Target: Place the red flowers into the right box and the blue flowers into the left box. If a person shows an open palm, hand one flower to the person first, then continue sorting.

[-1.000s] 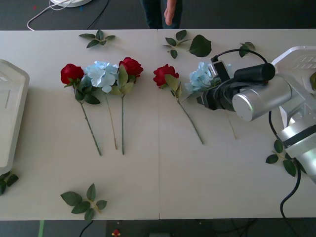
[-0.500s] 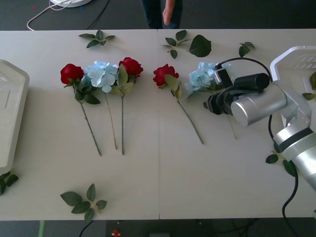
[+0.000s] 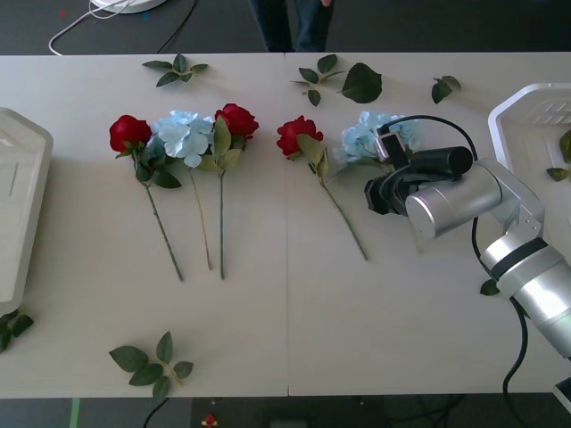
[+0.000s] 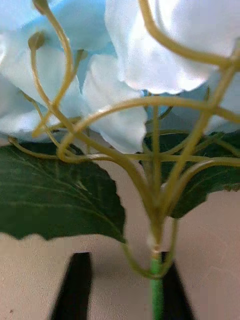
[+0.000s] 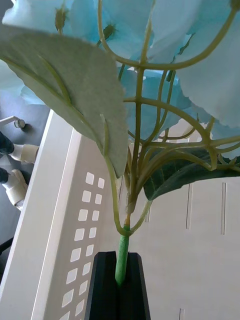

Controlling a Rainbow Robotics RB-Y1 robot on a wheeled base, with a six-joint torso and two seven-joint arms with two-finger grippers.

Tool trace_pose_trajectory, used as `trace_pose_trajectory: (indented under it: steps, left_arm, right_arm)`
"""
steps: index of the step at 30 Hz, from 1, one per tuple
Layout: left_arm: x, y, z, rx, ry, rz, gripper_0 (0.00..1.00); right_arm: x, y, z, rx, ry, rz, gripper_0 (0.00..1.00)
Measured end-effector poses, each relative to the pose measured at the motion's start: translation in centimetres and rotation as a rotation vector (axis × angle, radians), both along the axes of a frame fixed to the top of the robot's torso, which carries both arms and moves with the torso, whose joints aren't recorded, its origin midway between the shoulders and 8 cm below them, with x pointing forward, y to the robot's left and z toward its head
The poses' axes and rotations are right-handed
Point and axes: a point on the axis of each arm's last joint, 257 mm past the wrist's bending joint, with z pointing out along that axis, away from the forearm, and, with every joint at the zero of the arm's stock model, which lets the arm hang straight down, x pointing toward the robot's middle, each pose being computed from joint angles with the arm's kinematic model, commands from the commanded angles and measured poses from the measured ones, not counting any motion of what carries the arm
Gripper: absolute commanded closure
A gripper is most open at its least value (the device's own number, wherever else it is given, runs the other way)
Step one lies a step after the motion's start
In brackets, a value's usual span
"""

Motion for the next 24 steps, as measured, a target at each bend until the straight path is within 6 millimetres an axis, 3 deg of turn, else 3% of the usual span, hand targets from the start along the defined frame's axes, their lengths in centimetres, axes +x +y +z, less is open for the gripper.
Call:
trace_pose_trajectory:
  steps: [11, 15, 19, 24]
  left_arm:
    - [0.0, 0.0, 0.0, 0.0, 0.0, 0.0, 1.0]
    - [0.0, 0.0, 0.0, 0.0, 0.0, 0.0, 1.0]
    - [0.0, 0.0, 0.0, 0.0, 0.0, 0.0, 1.0]
    - [0.0, 0.0, 0.0, -0.001, 0.0, 0.001, 1.0]
  right_arm:
    - [0.4, 0.7, 0.7, 0.033, -0.025, 0.009, 1.0]
    - [0.2, 2.3, 1.9, 0.106, -0.024, 0.029, 1.0]
    - [0.0, 4.0, 6.4, 0.187, -0.081, 0.078, 1.0]
    - [-1.4, 4.6, 13.9, 0.3, -0.202, 0.127, 1.0]
